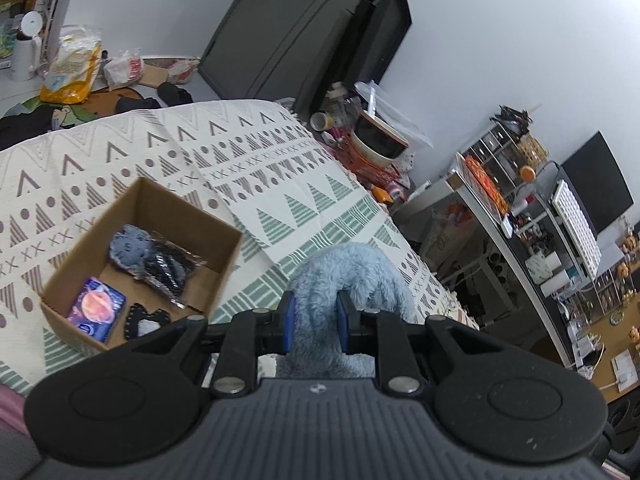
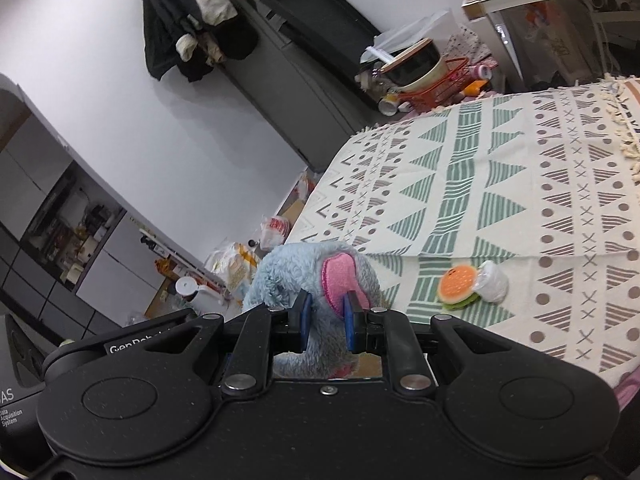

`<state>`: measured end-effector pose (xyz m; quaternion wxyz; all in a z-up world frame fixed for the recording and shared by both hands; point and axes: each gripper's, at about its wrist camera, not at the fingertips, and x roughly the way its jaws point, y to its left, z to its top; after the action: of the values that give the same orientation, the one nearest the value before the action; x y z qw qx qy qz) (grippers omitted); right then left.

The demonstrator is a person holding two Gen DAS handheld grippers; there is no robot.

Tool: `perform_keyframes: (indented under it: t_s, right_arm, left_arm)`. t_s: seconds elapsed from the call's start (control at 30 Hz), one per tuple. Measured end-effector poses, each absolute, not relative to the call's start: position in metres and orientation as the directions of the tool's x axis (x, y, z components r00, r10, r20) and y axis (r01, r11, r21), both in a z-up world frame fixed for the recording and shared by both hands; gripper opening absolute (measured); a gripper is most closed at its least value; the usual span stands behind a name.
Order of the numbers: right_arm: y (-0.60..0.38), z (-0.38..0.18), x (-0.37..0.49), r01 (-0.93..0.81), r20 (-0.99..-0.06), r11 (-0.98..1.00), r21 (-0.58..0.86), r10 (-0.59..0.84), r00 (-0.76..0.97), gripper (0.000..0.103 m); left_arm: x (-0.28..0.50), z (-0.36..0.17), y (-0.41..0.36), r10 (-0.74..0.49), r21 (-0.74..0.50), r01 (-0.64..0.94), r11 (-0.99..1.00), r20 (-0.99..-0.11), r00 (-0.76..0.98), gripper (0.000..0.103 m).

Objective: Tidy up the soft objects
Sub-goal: 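Carry the grey mouse plush over the cardboard box with both tools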

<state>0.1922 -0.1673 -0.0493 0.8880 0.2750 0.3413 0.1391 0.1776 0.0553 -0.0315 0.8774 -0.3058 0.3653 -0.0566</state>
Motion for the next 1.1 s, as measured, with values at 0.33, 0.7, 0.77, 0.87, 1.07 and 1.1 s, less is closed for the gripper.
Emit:
perform_keyframes:
  t_s: [0.33, 0.7, 0.77, 0.87, 1.07, 1.1]
  right_arm:
    - [-0.123, -0.059, 0.203, -0.088, -0.558, 0.821, 0.564, 0.458, 0.692, 0.017]
    - [-0.083, -0.08, 0.228, -0.117, -0.592, 0.819, 0.561, 0.497, 0.634, 0.017]
    - [-0.076, -0.085, 0.233, -0.119, -0.6, 0.818, 0.563, 0.504, 0.622, 0.017]
    - [-0.068, -0.092, 0.24, -0.118, -0.612, 0.816, 0.566, 0.511, 0.604, 0.017]
    - [-0.058, -0.111, 0.253, -0.106, -0.636, 0.821, 0.561, 0.51, 0.579, 0.017]
    - [-0.056, -0.114, 0.256, -0.104, -0.64, 0.822, 0.559, 0.508, 0.576, 0.017]
  left_arm:
    - [0.178, -0.049, 0.1, -0.292, -0.585, -0.184, 0.79, -0.622, 0.727, 0.02]
    - [0.189, -0.078, 0.143, -0.256, -0.586, -0.269, 0.765, -0.66, 0.706, 0.02]
    - [0.192, -0.083, 0.151, -0.251, -0.584, -0.284, 0.76, -0.668, 0.701, 0.02]
    - [0.197, -0.092, 0.158, -0.243, -0.58, -0.306, 0.755, -0.681, 0.691, 0.02]
    - [0.21, -0.11, 0.166, -0.228, -0.561, -0.342, 0.753, -0.711, 0.665, 0.02]
    - [0.212, -0.113, 0.167, -0.225, -0.558, -0.347, 0.754, -0.716, 0.661, 0.02]
